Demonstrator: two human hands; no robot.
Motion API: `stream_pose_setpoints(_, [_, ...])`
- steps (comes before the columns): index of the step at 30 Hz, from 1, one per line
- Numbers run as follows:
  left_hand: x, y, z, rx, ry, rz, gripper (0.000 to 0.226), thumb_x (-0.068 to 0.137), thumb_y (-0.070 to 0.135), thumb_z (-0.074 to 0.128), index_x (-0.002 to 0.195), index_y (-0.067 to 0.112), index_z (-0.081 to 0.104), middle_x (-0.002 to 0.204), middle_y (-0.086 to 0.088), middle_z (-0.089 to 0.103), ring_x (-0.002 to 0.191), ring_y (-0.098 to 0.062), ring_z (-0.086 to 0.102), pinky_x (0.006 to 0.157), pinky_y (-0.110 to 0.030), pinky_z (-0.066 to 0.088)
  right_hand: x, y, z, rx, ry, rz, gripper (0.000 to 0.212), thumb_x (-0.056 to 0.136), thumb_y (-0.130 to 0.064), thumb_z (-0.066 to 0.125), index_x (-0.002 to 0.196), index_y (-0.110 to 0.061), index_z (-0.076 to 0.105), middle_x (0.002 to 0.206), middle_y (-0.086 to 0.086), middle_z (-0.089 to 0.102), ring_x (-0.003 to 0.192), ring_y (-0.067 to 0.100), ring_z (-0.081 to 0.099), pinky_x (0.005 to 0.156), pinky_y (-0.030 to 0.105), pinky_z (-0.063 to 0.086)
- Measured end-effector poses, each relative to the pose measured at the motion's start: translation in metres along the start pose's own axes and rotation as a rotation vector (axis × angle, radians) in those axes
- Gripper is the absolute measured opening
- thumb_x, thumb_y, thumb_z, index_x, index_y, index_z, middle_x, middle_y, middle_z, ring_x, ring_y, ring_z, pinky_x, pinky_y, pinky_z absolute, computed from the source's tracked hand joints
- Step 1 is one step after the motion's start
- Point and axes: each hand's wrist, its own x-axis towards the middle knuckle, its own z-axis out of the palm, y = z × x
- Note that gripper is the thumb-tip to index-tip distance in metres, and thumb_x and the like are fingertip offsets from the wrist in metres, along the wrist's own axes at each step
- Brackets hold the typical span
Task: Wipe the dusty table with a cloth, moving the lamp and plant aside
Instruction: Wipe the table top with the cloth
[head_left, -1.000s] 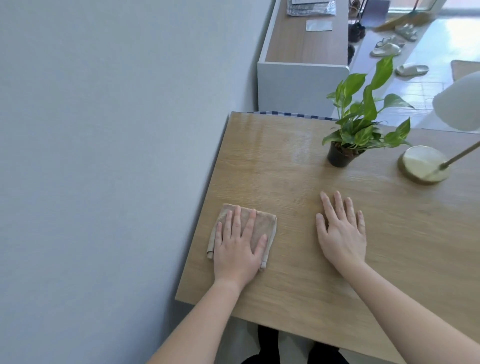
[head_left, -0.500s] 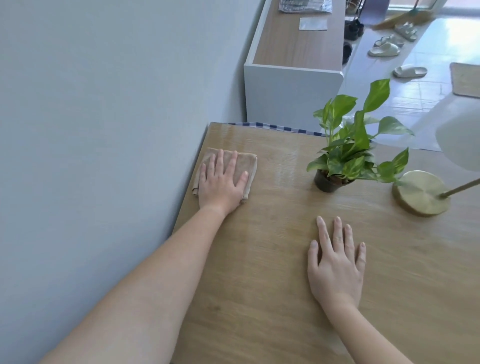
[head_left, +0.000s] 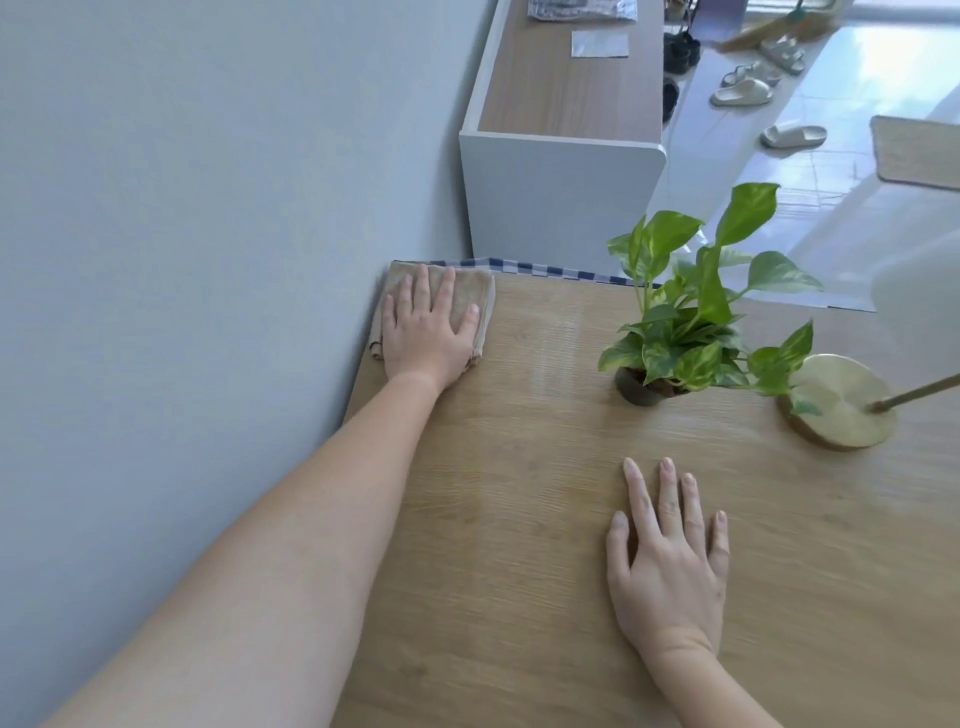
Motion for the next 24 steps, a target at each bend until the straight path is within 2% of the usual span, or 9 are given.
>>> stream_pose_setpoints(8, [-0.086, -0.037, 0.014, -0.005, 0.030, 0.048, 0.077, 0.106, 0.067, 0.015, 0.172, 0.030, 0.004, 0.181, -0.002, 0.002, 0.167, -0.021, -0.003, 0.134, -0.045, -0.004, -0.002, -0.007, -0.011, 0.002, -0.033, 0.019, 0.058, 0.108, -0.048, 0.028, 0.165, -0.049, 0.020, 0.176, -0.008, 0.017, 0.163, 0.014, 0.009, 0.132, 0.047, 0.002])
stream_pose_setpoints(11, [-0.127, -0.052, 0.019, -0.003, 0.033, 0.041, 0.076, 0.106, 0.069, 0.015, 0.172, 0.032, 0.004, 0.181, -0.003, 0.003, 0.167, -0.022, -0.002, 0.135, -0.047, -0.001, -0.003, -0.010, -0.016, 0.011, -0.049, 0.026, 0.059, 0.109, -0.046, 0.034, 0.165, -0.049, 0.020, 0.176, -0.007, 0.015, 0.164, 0.015, 0.007, 0.132, 0.048, 0.003])
stream_pose_setpoints(15, [-0.193, -0.072, 0.025, 0.001, 0.032, 0.044, 0.074, 0.106, 0.070, 0.017, 0.171, 0.039, 0.004, 0.180, -0.006, 0.006, 0.167, -0.025, 0.000, 0.134, -0.050, 0.003, -0.007, -0.011, -0.021, 0.023, -0.057, 0.021, 0.058, 0.109, -0.047, 0.032, 0.166, -0.048, 0.020, 0.177, -0.006, 0.014, 0.164, 0.016, 0.007, 0.132, 0.048, 0.001])
stream_pose_setpoints(24, [-0.334, -0.117, 0.034, -0.004, -0.008, 0.026, 0.072, 0.108, 0.071, 0.017, 0.169, 0.043, -0.007, 0.180, 0.005, -0.010, 0.165, -0.016, -0.014, 0.135, -0.048, 0.000, -0.014, -0.015, -0.029, 0.036, -0.077, 0.010, 0.057, 0.109, -0.047, 0.026, 0.166, -0.046, 0.019, 0.177, -0.005, 0.013, 0.164, 0.017, 0.006, 0.132, 0.048, 0.001])
